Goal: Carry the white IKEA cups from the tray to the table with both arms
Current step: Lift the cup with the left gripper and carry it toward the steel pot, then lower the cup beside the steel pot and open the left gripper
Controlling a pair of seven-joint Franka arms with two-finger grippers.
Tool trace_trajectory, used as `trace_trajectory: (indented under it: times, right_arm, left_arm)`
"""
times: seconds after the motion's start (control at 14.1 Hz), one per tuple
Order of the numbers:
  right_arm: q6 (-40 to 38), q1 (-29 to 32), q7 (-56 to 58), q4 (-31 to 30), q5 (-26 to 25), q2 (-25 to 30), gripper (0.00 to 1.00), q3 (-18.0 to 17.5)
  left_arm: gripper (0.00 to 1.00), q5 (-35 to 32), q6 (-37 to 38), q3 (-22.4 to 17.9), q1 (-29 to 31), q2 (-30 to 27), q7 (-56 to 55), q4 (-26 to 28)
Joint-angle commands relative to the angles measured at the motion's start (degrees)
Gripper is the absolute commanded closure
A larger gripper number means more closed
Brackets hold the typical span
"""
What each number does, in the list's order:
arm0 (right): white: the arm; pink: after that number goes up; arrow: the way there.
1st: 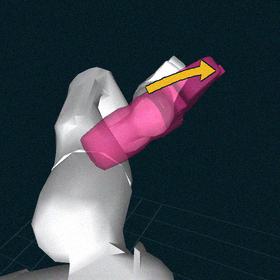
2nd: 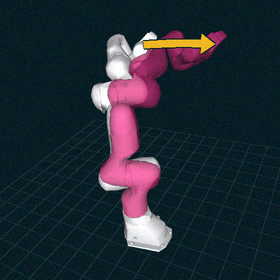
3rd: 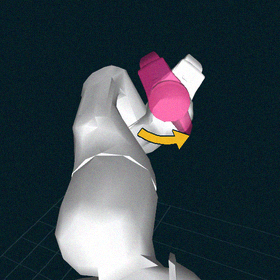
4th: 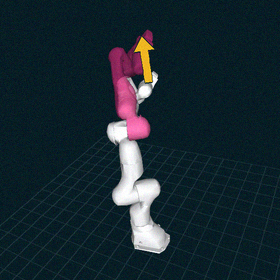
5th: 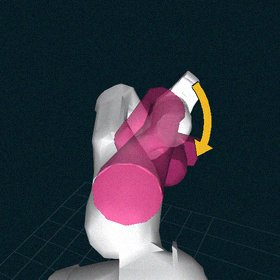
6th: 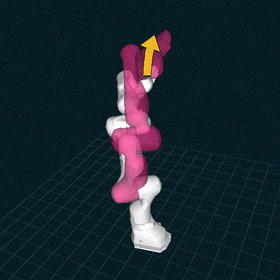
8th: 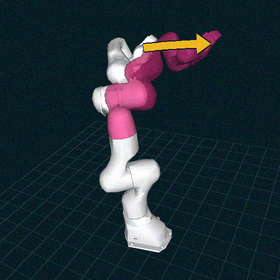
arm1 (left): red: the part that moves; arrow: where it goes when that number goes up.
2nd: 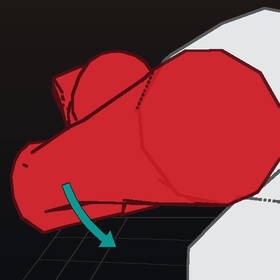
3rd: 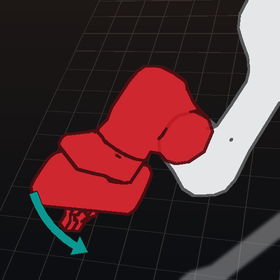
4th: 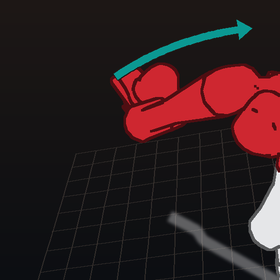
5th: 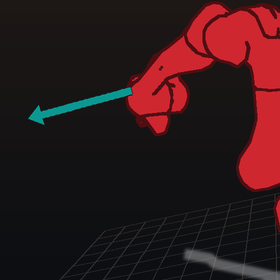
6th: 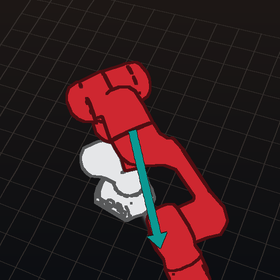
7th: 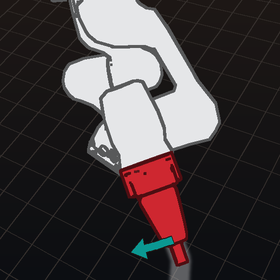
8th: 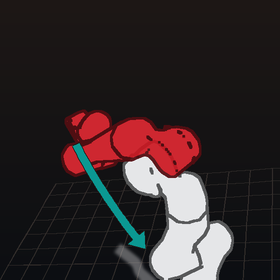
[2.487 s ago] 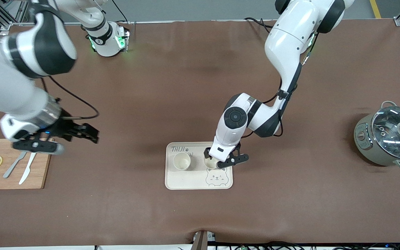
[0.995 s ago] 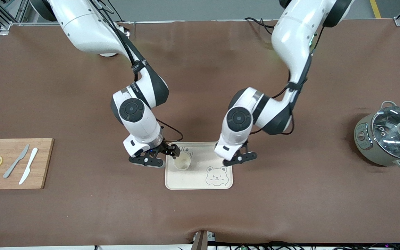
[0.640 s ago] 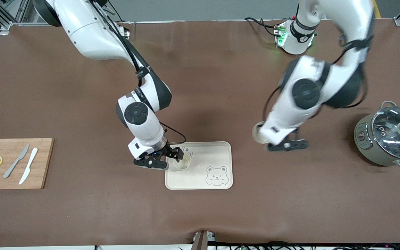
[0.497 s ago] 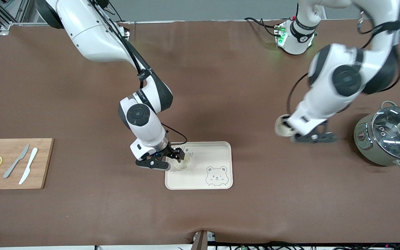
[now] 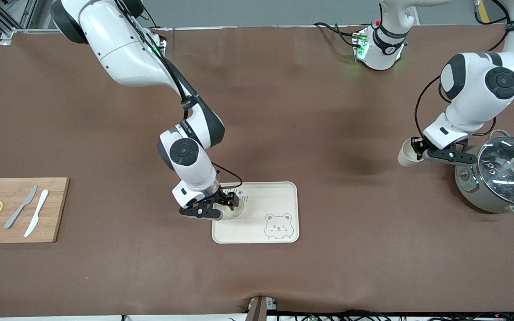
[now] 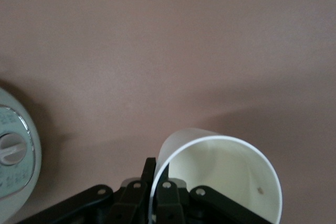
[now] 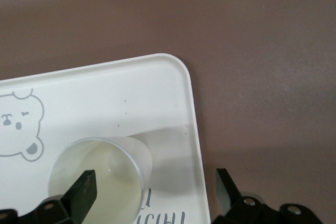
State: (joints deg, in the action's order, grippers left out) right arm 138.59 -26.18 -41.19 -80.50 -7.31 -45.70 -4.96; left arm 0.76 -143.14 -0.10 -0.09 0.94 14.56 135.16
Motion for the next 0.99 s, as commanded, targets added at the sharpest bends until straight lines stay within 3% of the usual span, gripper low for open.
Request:
trace_trajectory:
  times: [0.0,0.28,0.71,0.78,0.92]
  right_arm:
    - [-0.2,-0.4,-1.1,1.7,-3.0,-1.8,0.0,0.2]
    - [1.9,-0.5,-1.1,1.5,-3.4,-2.9,0.0,0.2]
    - [2.3,-1.1,-1.4,1.5,-3.5,-3.3,0.0,0.2]
    - [2.4,-1.1,-1.4,1.6,-3.5,-3.3,0.0,0.3]
    - [2.8,-1.1,-1.4,1.5,-3.4,-3.3,0.0,0.2]
  left_arm:
    - [1.0,7.8,-7.6,0.8,4.1,3.1,12.7,4.4]
    - [1.0,18.2,-10.6,0.8,6.5,11.8,25.6,2.8]
    - [0.98,19.2,-15.9,0.9,5.5,15.6,26.7,2.5]
    - [0.01,19.2,-16.2,1.3,5.4,15.4,26.6,2.6]
    - [0.0,19.2,-16.5,1.8,5.3,14.5,25.9,2.6]
